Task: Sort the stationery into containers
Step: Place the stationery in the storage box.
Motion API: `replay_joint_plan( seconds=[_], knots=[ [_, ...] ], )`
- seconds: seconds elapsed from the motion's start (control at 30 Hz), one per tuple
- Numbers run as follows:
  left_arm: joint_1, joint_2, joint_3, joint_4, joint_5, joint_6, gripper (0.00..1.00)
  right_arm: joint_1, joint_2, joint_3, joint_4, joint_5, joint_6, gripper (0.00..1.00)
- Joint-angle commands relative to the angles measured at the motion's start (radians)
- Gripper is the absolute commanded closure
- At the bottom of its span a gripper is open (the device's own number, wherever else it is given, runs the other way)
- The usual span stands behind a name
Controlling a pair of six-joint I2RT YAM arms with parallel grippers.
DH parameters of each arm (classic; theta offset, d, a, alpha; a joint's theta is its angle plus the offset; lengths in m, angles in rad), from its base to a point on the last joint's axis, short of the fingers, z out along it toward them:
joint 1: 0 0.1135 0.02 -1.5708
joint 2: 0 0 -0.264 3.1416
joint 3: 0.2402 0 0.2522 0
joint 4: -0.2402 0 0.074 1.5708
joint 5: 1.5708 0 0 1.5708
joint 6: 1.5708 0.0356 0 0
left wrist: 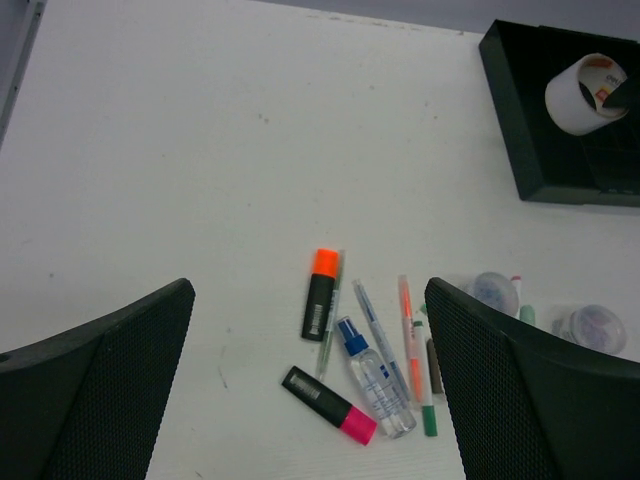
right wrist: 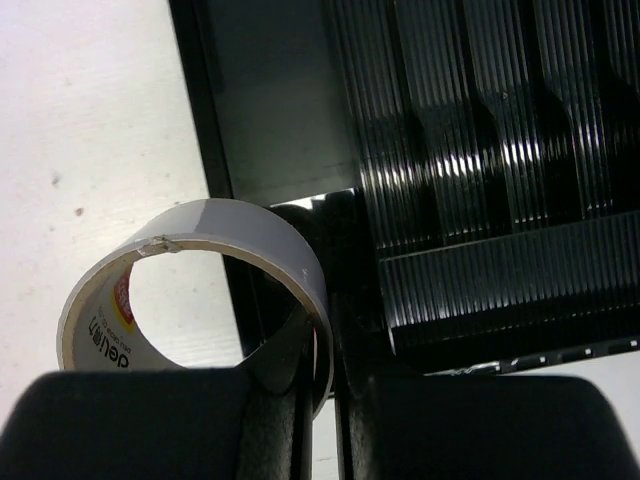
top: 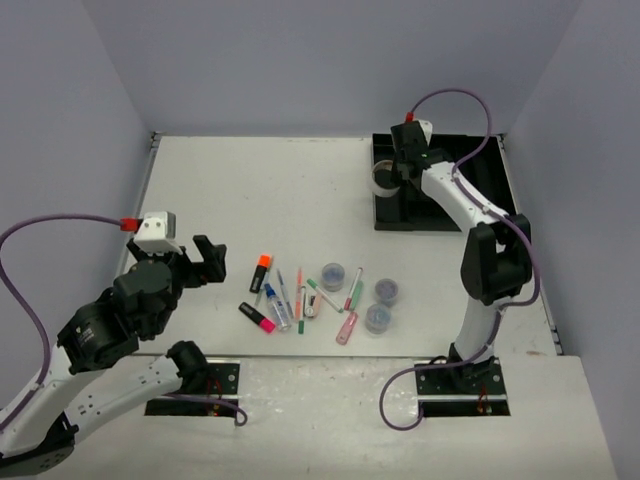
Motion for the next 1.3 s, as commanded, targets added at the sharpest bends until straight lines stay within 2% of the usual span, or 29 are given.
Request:
replay_joint_plan(
  seconds=[0.0,0.27,0.67,0.9,1.1,1.27],
  knots=[
    [-0.004,-0.055,-0.068,0.061,-0.008,0.037,0.0,-0.02,0.09,0.142,-0.072,0.023,-0.062,1.0],
    [-0.003,-0.144,-0.129,0.126,-0.007,0.053,0.0,-0.038,0.222,0.274,-0.117,0.041,-0.108,1.0],
    [-0.003,-0.063,-0.149,0.149,-0.005,0.034,0.0,-0.07,0.277,0.286,-0.117,0.031,-0.119,1.0],
    [-0.003,-0.075,-0.151,0.152,-0.002,0.036,0.0,-0.072,0.29,0.29,-0.116,0.011,-0.12,1.0],
    [-0.003,-0.076,-0.152,0.155,0.0,0.039,0.0,-0.072,0.301,0.297,-0.116,0.012,-0.123,0.91],
    [-0.003,-0.071,-0.154,0.157,0.002,0.042,0.0,-0.072,0.293,0.294,-0.113,-0.008,-0.119,0.91]
  ],
)
